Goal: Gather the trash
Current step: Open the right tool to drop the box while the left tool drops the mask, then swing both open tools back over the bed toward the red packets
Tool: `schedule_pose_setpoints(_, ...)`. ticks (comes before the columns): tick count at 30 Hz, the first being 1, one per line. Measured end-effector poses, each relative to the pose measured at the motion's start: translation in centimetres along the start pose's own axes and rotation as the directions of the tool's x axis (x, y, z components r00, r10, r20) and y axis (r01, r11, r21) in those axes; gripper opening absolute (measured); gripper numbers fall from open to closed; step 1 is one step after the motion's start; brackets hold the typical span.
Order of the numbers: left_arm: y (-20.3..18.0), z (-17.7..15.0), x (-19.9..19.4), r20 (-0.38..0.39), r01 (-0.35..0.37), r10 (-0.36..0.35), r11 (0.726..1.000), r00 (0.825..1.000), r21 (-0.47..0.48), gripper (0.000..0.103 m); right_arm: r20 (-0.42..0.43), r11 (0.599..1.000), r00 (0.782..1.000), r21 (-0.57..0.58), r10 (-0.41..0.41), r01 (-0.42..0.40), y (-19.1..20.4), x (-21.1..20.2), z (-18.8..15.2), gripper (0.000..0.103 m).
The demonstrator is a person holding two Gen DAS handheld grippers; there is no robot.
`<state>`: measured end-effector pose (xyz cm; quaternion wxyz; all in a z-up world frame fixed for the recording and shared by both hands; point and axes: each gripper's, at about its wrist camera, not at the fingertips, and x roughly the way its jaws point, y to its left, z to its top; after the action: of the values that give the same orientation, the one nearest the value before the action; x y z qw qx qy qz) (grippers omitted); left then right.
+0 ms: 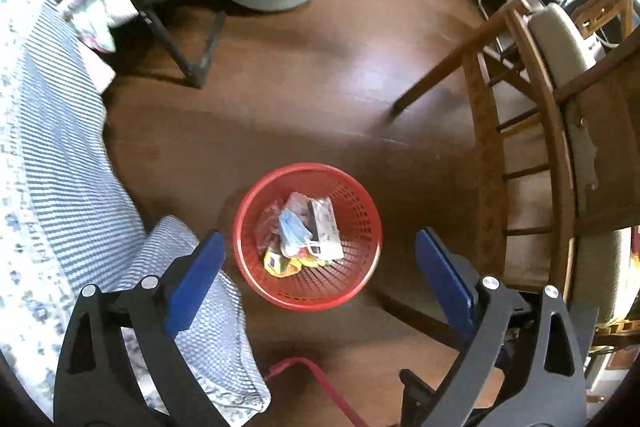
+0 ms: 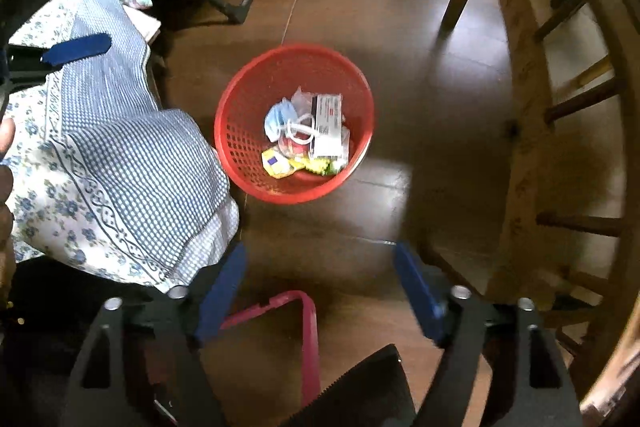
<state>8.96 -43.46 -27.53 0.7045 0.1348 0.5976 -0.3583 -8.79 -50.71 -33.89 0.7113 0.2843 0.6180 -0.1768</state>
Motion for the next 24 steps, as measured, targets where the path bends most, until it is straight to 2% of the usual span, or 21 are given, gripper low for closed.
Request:
schedule_pose_setpoints(5, 0.3, -0.5, -5.3, 0.131, -0.016, 0.019, 1.000, 0.991, -0.023, 0.092, 0.077, 1.000, 0.997, -0.024, -0.005, 0.006, 1.1, -3.7, -0.2, 0.088)
schedule_pose_setpoints(10, 0.8, -2.1, -11.2, 0.244, 0.004, 0.005, 0.999, 0.970, -0.039, 0.093, 0.153, 0.998, 0.988, -0.059, -0.002, 0.011, 2.6, -7.5, -0.5, 0.088)
schedule_pose_setpoints(15, 2.6, -3.8, -16.3, 0.321, -0.007, 0.036, 0.996, 0.946, -0.092, 0.093, 0.215, 0.994, 0.977, -0.108, -0.001, 0.024, 5.0, -10.5, -0.7, 0.089)
schedule_pose_setpoints(19, 5.2, -5.0, -20.7, 0.401, -0.007, 0.061, 0.991, 0.914, -0.135, 0.095, 0.252, 0.987, 0.968, -0.155, 0.008, 0.032, 7.5, -12.3, -0.4, 0.089)
schedule_pose_setpoints(24, 10.2, -6.1, -25.3, 0.446, -0.080, 0.180, 0.969, 0.877, -0.234, 0.095, 0.300, 0.978, 0.953, -0.207, 0.036, 0.028, 11.3, -13.9, -0.4, 0.089)
